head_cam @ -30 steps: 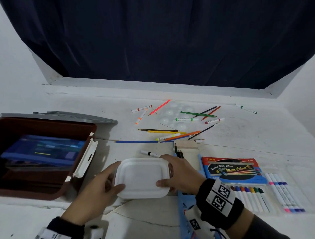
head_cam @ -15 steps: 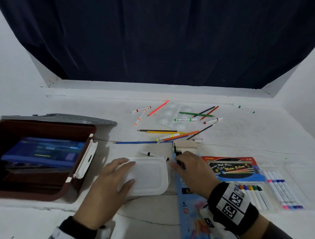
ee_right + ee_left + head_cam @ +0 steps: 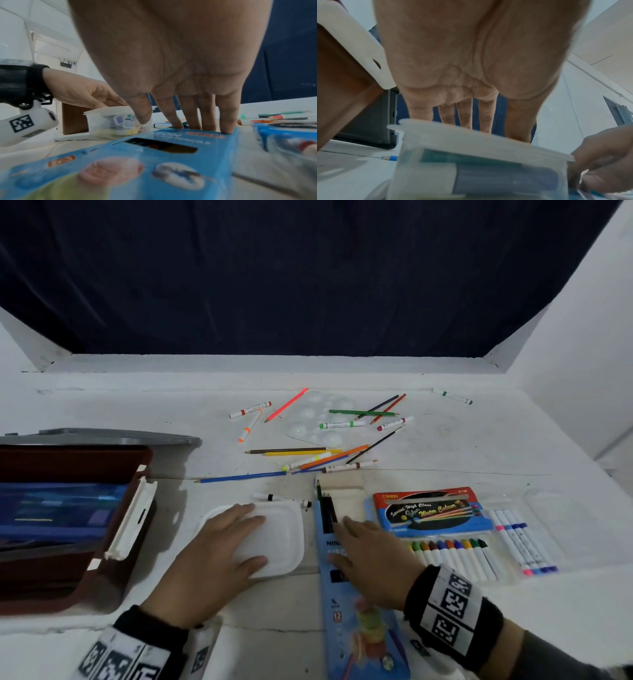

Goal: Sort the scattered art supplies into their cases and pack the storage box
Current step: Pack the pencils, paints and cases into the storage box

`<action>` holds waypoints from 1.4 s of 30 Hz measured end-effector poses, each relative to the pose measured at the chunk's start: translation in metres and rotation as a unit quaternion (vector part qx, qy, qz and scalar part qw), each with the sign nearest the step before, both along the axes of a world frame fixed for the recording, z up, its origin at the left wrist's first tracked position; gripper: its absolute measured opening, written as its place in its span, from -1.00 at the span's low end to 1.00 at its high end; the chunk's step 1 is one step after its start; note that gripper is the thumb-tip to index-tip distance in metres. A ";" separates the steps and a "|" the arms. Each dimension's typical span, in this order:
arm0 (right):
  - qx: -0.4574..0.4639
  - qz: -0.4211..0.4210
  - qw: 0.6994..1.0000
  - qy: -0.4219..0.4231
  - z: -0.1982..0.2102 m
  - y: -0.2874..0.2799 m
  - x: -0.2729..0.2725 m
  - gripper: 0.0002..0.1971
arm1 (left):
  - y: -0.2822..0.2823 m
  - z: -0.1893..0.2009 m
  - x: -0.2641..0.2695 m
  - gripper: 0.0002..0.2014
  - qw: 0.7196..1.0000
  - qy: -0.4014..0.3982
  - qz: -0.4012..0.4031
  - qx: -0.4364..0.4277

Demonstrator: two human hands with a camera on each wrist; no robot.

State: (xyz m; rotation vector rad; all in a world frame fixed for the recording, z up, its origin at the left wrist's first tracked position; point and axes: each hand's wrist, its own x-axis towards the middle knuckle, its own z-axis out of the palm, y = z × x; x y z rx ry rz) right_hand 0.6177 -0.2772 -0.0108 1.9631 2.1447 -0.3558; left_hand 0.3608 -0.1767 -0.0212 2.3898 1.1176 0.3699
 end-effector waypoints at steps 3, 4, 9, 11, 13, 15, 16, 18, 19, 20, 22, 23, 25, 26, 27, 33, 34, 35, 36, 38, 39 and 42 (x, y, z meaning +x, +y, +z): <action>0.028 -0.038 0.998 0.047 0.004 -0.004 -0.008 -0.50 | 0.005 -0.005 -0.002 -0.41 1.000 0.007 0.024 -0.002; 0.033 -0.041 0.997 0.059 0.003 -0.005 -0.008 -0.52 | 0.006 -0.005 -0.003 -0.42 1.000 0.011 0.026 -0.003; 0.032 -0.020 0.993 0.112 0.003 -0.006 -0.007 -0.60 | 0.001 0.000 0.000 -0.42 1.000 0.006 0.023 0.004; 0.041 -0.025 0.987 0.151 0.005 -0.006 -0.002 -0.65 | -0.004 0.005 0.006 -0.47 0.999 -0.026 0.023 0.015; 0.045 -0.033 0.977 0.205 0.008 -0.007 0.004 -0.69 | -0.008 0.011 0.014 -0.53 0.998 -0.051 0.016 0.019; 0.071 -0.049 0.958 0.272 0.011 -0.011 0.010 -0.70 | -0.011 0.018 0.023 -0.58 0.998 -0.066 0.000 0.018; 0.092 -0.058 0.949 0.296 0.011 -0.014 0.014 -0.70 | -0.013 0.021 0.029 -0.60 0.997 -0.075 -0.007 0.017; 0.138 -0.074 0.937 0.312 0.013 -0.021 0.025 -0.73 | -0.017 0.028 0.043 -0.65 0.996 -0.091 -0.014 0.010; 0.156 -0.078 0.936 0.307 0.015 -0.025 0.033 -0.76 | -0.019 0.031 0.050 -0.67 0.995 -0.097 -0.020 0.009; 0.172 -0.080 0.937 0.295 0.017 -0.030 0.042 -0.79 | -0.021 0.034 0.059 -0.67 0.995 -0.100 -0.029 0.010; 0.184 -0.088 0.945 0.254 0.020 -0.039 0.068 -0.84 | -0.025 0.039 0.076 -0.68 0.993 -0.102 -0.050 0.007; 0.180 -0.097 0.952 0.226 0.022 -0.043 0.082 -0.84 | -0.027 0.040 0.085 -0.68 0.993 -0.101 -0.061 0.003; 0.159 -0.114 0.967 0.162 0.023 -0.052 0.112 -0.81 | -0.030 0.041 0.105 -0.66 0.993 -0.078 -0.085 0.002; 0.143 -0.118 0.973 0.135 0.023 -0.057 0.125 -0.80 | -0.033 0.042 0.116 -0.63 0.994 -0.056 -0.097 0.001; 0.128 -0.120 0.977 0.122 0.024 -0.061 0.137 -0.81 | -0.035 0.043 0.128 -0.60 0.994 -0.033 -0.107 -0.004; 0.039 -0.079 0.992 0.096 0.025 -0.087 0.181 -0.66 | -0.037 0.043 0.200 -0.48 0.984 0.087 -0.156 -0.018; 0.023 -0.064 0.993 0.100 0.026 -0.089 0.185 -0.59 | -0.035 0.040 0.211 -0.46 0.981 0.104 -0.160 -0.016; 0.010 -0.050 0.993 0.107 0.028 -0.091 0.189 -0.52 | -0.033 0.036 0.220 -0.45 0.979 0.123 -0.162 -0.016; 0.001 -0.036 0.993 0.112 0.029 -0.092 0.192 -0.46 | -0.031 0.034 0.229 -0.43 0.976 0.143 -0.164 -0.019; -0.010 -0.015 0.994 0.110 0.027 -0.094 0.200 -0.34 | -0.027 0.032 0.245 -0.39 0.968 0.185 -0.166 -0.021; -0.016 -0.009 0.994 0.108 0.025 -0.095 0.203 -0.28 | -0.026 0.032 0.252 -0.37 0.964 0.205 -0.166 -0.015; -0.019 -0.001 0.995 0.099 0.018 -0.098 0.212 -0.17 | -0.020 0.030 0.261 -0.35 0.959 0.241 -0.148 0.006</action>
